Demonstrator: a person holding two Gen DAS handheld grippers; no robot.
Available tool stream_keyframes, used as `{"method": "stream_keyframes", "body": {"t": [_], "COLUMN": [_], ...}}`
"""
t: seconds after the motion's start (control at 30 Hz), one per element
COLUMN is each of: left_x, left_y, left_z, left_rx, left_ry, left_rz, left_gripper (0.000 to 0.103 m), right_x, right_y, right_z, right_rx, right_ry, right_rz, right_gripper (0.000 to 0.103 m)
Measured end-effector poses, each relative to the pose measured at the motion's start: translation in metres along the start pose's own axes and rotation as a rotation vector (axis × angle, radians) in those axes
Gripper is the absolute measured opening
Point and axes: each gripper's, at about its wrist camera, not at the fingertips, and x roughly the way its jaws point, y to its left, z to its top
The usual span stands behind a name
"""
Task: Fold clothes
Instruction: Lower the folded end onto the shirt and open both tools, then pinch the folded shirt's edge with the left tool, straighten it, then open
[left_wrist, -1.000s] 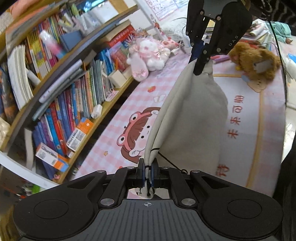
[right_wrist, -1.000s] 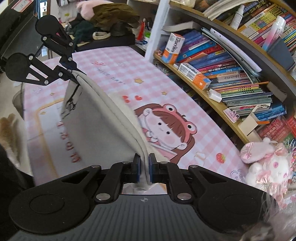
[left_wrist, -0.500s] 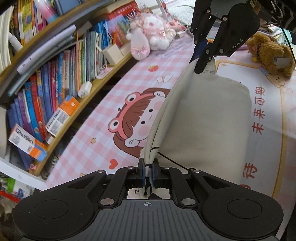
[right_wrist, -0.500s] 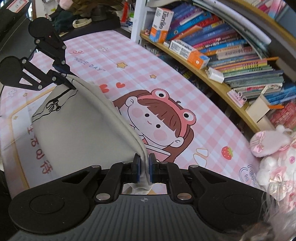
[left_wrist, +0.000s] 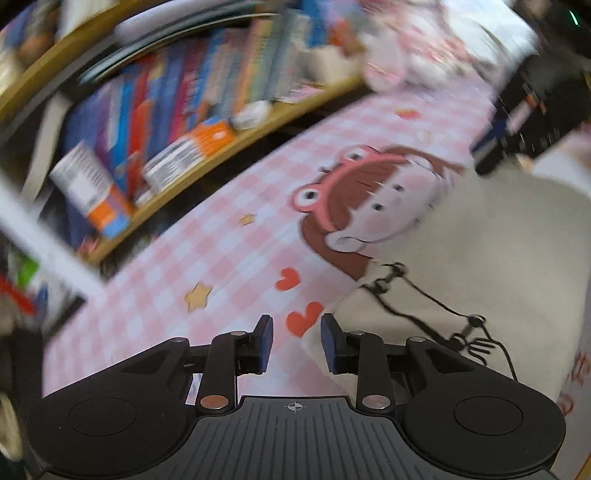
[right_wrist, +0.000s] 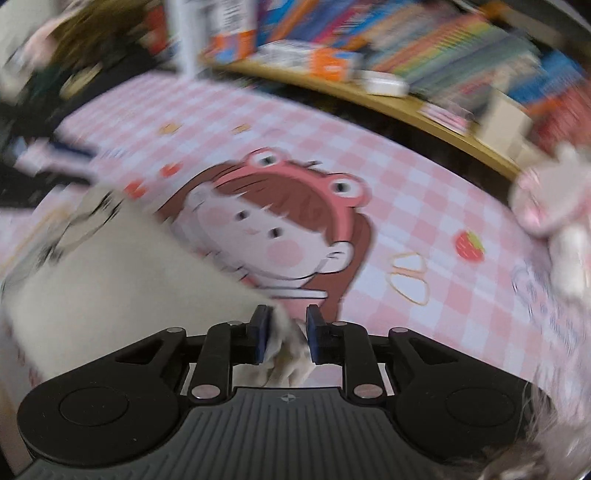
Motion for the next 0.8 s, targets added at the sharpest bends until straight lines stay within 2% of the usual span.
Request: {"method": "stream_keyframes", "body": {"t": [0.17, 0.27, 0.37, 0.43, 0.5, 0.6, 0.8], "left_x": [-0.021, -0.021, -0.015, -0.01, -0.005, 0.002, 0.01], "left_y": [0.022, 0.019, 0.009, 0.005, 0.005, 0.008, 0.012], "left_z": [-0.025, -0.039, -0.049, -0.052, -0.054, -0.056, -0.065], "left_rx": [-0.358, -0.49, -0.549, -0.584, -0.617, -0.678, -0.782], "left_ry": [-0.102, -0.118, -0.11, -0.105, -0.11, -0.116, -0.097], "left_rz": [-0.12, -0.179, -0.206, -0.227, -0.245, -0.28, -0.312], "left_gripper": [0.03, 0.03, 0.029, 0.029, 0.029, 0.029, 0.025], "right_x": [-0.026, -0.044, -0.055, -0.048, -0.037, -0.031, -0.029], "right_y": [-0.028, -0.03, -0.016, -0.007, -0.003, -0.003, 0.001], "right_z": [-0.013, -0.028, -0.042, -0.048, -0.051, -0.057, -0.059], "right_rx": [0.329, 0.447, 0.516, 0.535, 0.547, 0.604, 0.59], "right_ry": [-0.128, -0.153, -0.146, -0.109, -0.079, -0.089, -0.097], "right_rz": [-0.046, 0.01, 0.076, 0.069, 0.03, 0.029, 0.01], "right_gripper": [0.021, 0.021, 0.021, 0.02, 0.012, 0.011, 0.011]}}
